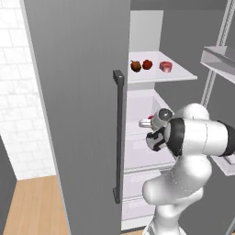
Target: Place one bell pepper and one steak in each tupperware on the nearby counter, to pack two identical lunches.
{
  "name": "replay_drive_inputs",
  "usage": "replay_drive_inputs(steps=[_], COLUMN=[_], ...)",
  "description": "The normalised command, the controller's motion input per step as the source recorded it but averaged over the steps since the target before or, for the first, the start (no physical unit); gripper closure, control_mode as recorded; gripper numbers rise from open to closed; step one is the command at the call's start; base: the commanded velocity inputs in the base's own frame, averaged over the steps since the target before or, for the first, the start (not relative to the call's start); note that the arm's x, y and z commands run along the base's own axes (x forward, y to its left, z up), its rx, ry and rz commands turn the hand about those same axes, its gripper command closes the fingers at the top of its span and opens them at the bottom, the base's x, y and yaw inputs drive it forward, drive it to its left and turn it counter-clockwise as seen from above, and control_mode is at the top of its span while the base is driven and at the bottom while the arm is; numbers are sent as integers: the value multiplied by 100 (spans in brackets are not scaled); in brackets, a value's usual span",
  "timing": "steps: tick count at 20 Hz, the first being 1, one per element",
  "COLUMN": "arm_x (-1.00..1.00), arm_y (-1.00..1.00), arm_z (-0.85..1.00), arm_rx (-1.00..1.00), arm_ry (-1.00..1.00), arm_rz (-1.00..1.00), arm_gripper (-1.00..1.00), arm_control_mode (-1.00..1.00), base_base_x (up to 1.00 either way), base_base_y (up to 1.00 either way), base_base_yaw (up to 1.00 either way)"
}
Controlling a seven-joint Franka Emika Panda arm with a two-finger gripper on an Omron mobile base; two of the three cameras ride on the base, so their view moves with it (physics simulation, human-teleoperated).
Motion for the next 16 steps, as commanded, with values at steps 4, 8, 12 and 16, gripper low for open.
replay_drive_inputs(steps=[4,8,12,16], arm_x=[-100,-92,-57,-72], arm_y=[0,0,0,1], arm_z=[67,69,97,23], arm_rx=[6,0,1,0], arm_ry=[-5,-8,-4,27], arm_rz=[17,22,16,14], arm_gripper=[100,100,100,100], arm_control_mode=[-100,-100,-100,-100], base_base_x=[0,0,0,0], base_base_y=[0,0,0,0], base_base_yaw=[0,0,0,0])
